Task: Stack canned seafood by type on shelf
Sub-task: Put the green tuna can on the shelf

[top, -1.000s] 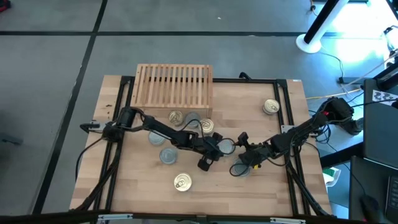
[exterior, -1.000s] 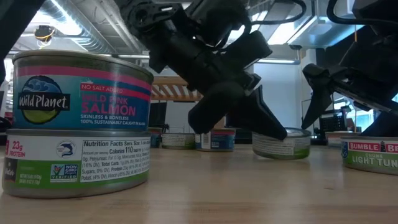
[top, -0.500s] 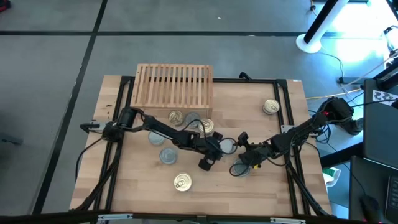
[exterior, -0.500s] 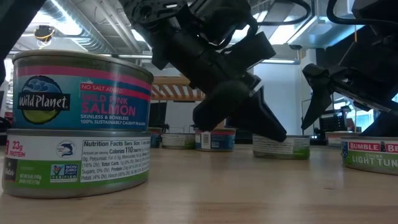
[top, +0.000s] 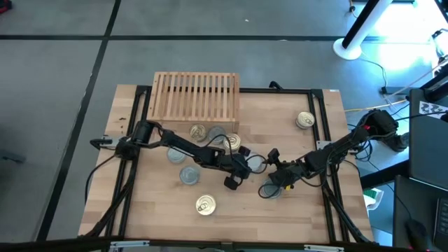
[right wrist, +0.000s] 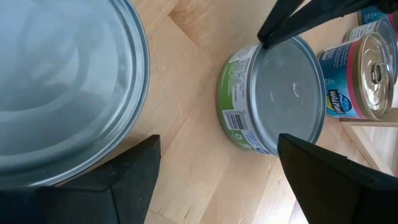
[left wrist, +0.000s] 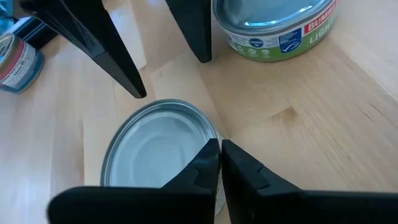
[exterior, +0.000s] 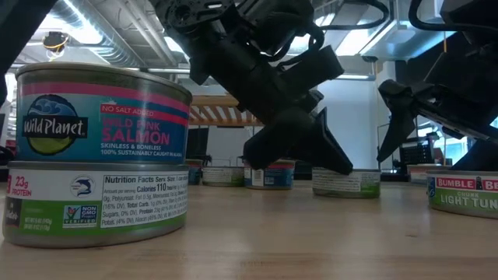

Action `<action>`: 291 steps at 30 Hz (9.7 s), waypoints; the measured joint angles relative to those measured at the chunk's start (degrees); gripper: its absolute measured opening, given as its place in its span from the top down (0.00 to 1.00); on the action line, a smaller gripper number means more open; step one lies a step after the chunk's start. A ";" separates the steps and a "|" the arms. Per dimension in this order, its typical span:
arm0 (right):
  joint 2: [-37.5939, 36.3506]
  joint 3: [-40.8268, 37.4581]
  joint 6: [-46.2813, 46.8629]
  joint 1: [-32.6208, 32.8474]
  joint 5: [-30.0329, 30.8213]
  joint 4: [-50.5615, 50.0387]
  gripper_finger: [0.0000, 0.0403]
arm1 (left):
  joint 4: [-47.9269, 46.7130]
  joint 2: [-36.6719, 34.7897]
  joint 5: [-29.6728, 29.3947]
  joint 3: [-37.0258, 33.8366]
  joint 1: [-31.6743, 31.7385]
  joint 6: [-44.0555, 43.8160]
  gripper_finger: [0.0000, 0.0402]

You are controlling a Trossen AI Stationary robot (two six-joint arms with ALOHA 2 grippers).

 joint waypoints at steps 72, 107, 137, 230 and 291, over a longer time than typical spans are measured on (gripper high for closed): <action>0.02 0.02 57.49 -12.38 -16.50 19.48 0.21 | -5.48 -1.18 0.87 -0.11 -1.55 -3.16 1.00; 10.03 0.09 63.02 -12.40 -6.45 30.38 0.31 | -4.09 -1.27 0.81 -0.09 -1.51 -3.12 1.00; 2.77 0.02 62.09 -20.48 -16.52 31.06 0.64 | -18.81 -13.34 0.74 1.49 -3.08 -12.57 0.89; 17.73 33.83 79.74 -65.25 -51.82 25.13 0.44 | -18.23 -28.68 -3.72 -0.26 35.02 -30.11 1.00; 17.68 33.79 73.27 -65.25 -52.93 25.22 0.33 | -16.65 -26.95 -5.60 -0.22 30.03 -28.83 1.00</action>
